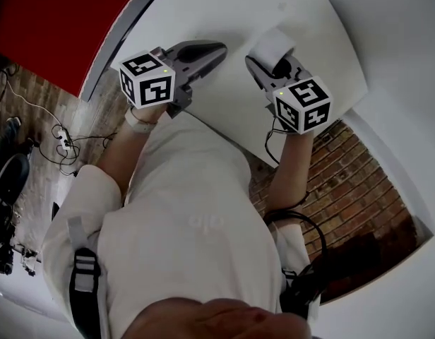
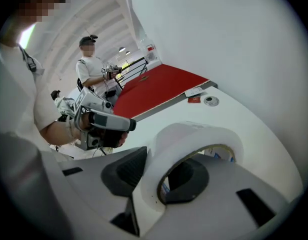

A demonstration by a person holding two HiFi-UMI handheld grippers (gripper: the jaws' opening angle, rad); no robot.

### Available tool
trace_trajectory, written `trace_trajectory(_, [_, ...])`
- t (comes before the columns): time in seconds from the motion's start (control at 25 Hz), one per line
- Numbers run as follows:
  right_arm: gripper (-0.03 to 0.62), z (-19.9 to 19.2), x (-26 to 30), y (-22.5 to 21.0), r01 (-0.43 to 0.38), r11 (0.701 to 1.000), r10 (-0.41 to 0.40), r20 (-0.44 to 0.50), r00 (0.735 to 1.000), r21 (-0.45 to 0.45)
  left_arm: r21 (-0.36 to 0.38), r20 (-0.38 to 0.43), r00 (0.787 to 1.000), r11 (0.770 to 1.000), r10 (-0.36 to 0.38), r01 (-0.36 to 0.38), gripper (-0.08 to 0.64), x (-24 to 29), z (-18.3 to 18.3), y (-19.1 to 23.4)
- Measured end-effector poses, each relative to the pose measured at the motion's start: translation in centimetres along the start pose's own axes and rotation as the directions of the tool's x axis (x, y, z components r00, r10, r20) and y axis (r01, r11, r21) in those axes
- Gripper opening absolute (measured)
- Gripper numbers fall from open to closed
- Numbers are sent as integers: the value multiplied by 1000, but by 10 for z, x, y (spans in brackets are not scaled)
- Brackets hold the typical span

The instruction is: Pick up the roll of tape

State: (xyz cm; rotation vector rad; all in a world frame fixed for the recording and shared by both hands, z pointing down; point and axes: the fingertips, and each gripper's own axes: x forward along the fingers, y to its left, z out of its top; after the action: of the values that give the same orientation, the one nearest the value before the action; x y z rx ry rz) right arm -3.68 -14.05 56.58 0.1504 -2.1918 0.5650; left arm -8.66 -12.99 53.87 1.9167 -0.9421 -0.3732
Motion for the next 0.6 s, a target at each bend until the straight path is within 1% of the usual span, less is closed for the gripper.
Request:
trace_trajectory(0.16, [121,27,-9,13,-23,999,21,68,997,26,37,-3,1000,999,-9,10,11,-7,26,-11])
trace_trajectory(0.32, [121,44,-33,19,-35,999,28,156,987,41,93,-14,1000,995,-19,20,11,-5,42,-34])
trace_trajectory(0.48, [121,65,-52,24,-44,997,28,242,970,60,139,-16,999,990,-28,30,11,-8,61,-51])
trace_trajectory(0.6, [121,79,-67,28,-60,995,34,306,951,77,175,-36,999,984,-38,43,11,-8,71,-64])
